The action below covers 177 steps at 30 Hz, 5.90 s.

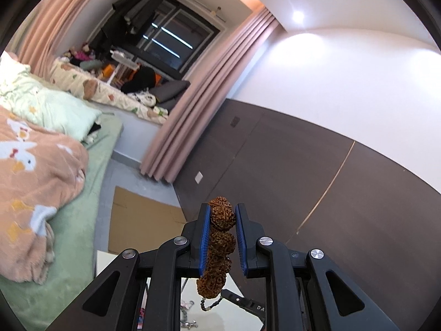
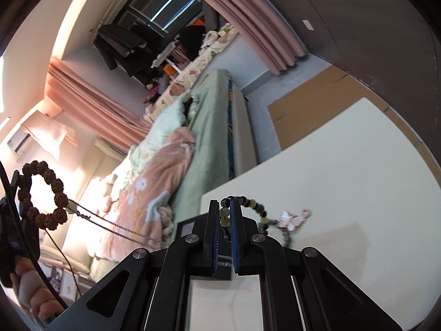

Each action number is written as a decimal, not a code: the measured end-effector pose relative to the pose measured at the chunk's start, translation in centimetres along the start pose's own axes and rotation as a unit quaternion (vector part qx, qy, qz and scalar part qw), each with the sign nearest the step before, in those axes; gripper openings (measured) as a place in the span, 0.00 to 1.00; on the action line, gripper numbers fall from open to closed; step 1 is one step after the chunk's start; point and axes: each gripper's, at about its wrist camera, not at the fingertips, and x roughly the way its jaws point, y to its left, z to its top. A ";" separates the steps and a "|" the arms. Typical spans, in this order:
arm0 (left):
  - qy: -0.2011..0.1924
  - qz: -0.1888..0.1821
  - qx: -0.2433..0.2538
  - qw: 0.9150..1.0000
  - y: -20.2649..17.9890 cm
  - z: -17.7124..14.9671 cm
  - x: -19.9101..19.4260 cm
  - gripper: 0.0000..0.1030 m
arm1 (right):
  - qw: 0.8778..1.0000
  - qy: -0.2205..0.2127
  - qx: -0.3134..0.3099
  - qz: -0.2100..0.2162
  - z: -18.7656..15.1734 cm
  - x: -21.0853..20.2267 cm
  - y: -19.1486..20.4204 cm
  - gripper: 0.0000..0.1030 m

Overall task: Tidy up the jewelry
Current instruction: 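Carry the brown bracelet over the black box while the right gripper lifts the dark bracelet, then open both grippers over the black box and withdraw, then grasp the silver skull pendant chain with the left gripper, then lift the skull chain with the left gripper while the right gripper grasps the green bead bracelet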

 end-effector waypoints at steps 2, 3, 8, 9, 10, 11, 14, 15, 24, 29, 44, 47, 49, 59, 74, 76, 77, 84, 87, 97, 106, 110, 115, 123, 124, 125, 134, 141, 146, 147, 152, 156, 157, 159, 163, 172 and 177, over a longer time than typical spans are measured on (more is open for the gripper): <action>-0.011 0.005 0.006 1.000 0.0 0.4 -0.7 0.18 | 1.000 -0.003 -0.004 0.009 -0.1 0.2 0.6 0.09; -0.015 0.005 0.006 1.000 -0.1 0.5 -1.0 0.18 | 1.000 -0.002 -0.006 0.012 -0.2 0.4 0.8 0.09; -0.026 0.004 0.010 1.000 0.2 1.4 -2.0 0.18 | 1.000 0.006 -0.014 0.021 -0.5 1.5 1.7 0.09; -0.025 0.007 0.009 1.000 0.4 1.4 -2.1 0.18 | 1.000 0.006 -0.015 0.023 -0.6 1.6 1.9 0.09; -0.025 0.009 0.007 1.000 0.6 1.4 -2.0 0.18 | 0.999 0.007 -0.016 0.027 -0.7 1.7 2.1 0.09; -0.024 0.013 0.004 1.000 0.9 1.4 -1.9 0.18 | 0.999 0.008 -0.017 0.031 -0.8 1.8 2.2 0.09; -0.016 0.026 -0.007 1.000 1.6 0.9 -1.3 0.18 | 0.999 0.011 -0.020 0.039 -0.9 2.3 2.6 0.09; -0.010 0.030 -0.014 0.999 2.2 0.6 -0.8 0.18 | 0.999 0.013 -0.021 0.041 -0.9 2.5 2.7 0.09; 0.066 0.048 -0.095 0.992 6.9 -3.1 3.8 0.18 | 0.999 0.019 -0.024 0.040 -1.1 3.4 2.9 0.09; 0.096 0.078 -0.137 0.983 9.9 -4.6 5.4 0.18 | 0.999 0.022 -0.029 0.040 -1.2 3.7 3.2 0.09; 0.134 0.171 -0.167 0.962 14.8 -5.9 5.6 0.86 | 0.995 0.049 -0.041 0.074 -2.2 5.6 5.2 0.09; 0.132 0.186 -0.168 0.959 15.3 -5.9 5.2 0.86 | 0.993 0.059 -0.042 0.091 -2.7 7.0 6.1 0.09; 0.129 0.191 -0.170 0.958 15.7 -5.8 5.0 0.86 | 0.993 0.073 -0.047 0.086 -3.1 8.1 6.8 0.10; 0.133 0.179 -0.160 0.962 15.1 -6.5 5.1 0.86 | 0.996 0.086 -0.024 0.015 -2.7 7.0 4.2 0.72; 0.191 0.149 -0.080 0.967 8.9 -10.2 8.9 0.85 | 0.995 0.041 -0.022 -0.089 -0.7 -0.8 -0.8 0.72; 0.200 0.143 -0.069 0.967 8.0 -10.7 9.4 0.84 | 0.994 0.040 -0.020 -0.096 -0.6 -1.6 -1.4 0.72; 0.206 0.139 -0.063 0.967 7.6 -11.1 9.7 0.83 | 0.994 0.041 -0.018 -0.102 -0.6 -2.1 -1.9 0.72; 0.247 0.121 -0.022 0.961 5.1 -13.6 11.6 0.71 | 0.991 0.042 0.002 -0.130 -0.1 -4.9 -4.9 0.72; 0.266 0.113 -0.003 0.957 4.1 -14.8 12.4 0.65 | 0.989 0.043 0.009 -0.140 -0.1 -5.6 -5.9 0.72; 0.345 0.110 0.039 0.931 2.0 -20.5 15.7 0.58 | 0.983 0.064 0.040 -0.169 0.1 -7.0 -9.1 0.72; 0.407 0.121 0.095 0.900 1.6 -25.1 18.1 0.55 | 0.982 0.067 0.052 -0.166 0.2 -8.0 -10.2 0.72; 0.423 0.146 0.139 0.883 1.9 -26.7 18.9 0.48 | 0.982 0.070 0.065 -0.165 0.3 -8.0 -10.7 0.72; 0.437 0.157 0.168 0.870 2.2 -28.3 19.8 0.46 | 0.983 0.070 0.064 -0.157 0.5 -8.0 -10.5 0.72; 0.431 0.168 0.218 0.859 1.7 -29.0 21.2 0.45 | 0.982 0.076 0.070 -0.159 0.6 -7.7 -10.9 0.72; 0.433 0.171 0.220 0.857 1.8 -29.1 21.4 0.46 | 0.982 0.076 0.070 -0.159 0.7 -7.7 -11.0 0.72; 0.429 0.171 0.224 0.858 1.9 -29.1 21.5 0.45 | 0.982 0.076 0.069 -0.160 0.7 -7.6 -10.9 0.72; 0.418 0.165 0.223 0.865 2.0 -28.8 21.6 0.19 | 0.980 0.091 0.061 -0.164 0.7 -6.7 -11.0 0.72; 0.402 0.155 0.203 0.879 1.5 -27.3 21.2 0.14 | 0.980 0.095 0.058 -0.167 0.5 -6.5 -10.9 0.72; 0.372 0.146 0.189 0.897 0.8 -24.8 20.1 0.14 | 0.979 0.101 0.056 -0.170 0.4 -6.1 -11.0 0.72; 0.366 0.143 0.184 0.901 0.7 -24.2 19.8 0.14 | 0.978 0.103 0.056 -0.171 0.4 -5.9 -11.0 0.71; 0.330 0.140 0.161 0.919 0.5 -21.2 18.7 0.14 | 0.978 0.113 0.047 -0.170 0.0 -5.1 -10.4 0.72; 0.298 0.141 0.149 0.932 0.5 -18.8 17.6 0.14 | 0.978 0.119 0.040 -0.167 -0.3 -4.1 -9.6 0.71; 0.289 0.141 0.146 0.936 0.5 -18.2 17.2 0.14 | 0.978 0.121 0.037 -0.166 -0.4 -3.7 -9.3 0.71; 0.271 0.140 0.138 0.942 0.5 -16.8 16.4 0.14 | 0.978 0.125 0.034 -0.161 -0.6 -3.0 -8.8 0.71; 0.243 0.135 0.124 0.953 0.6 -14.6 15.1 0.14 | 0.979 0.134 0.025 -0.151 -1.0 -1.1 -7.5 0.71; 0.175 0.118 0.089 0.973 1.1 -9.2 11.6 0.14 | 0.975 0.154 0.011 -0.159 -1.8 3.6 -5.8 0.45; 0.147 0.111 0.076 0.980 1.5 -7.1 10.1 0.14 | 0.973 0.161 0.013 -0.164 -1.9 5.8 -5.7 0.36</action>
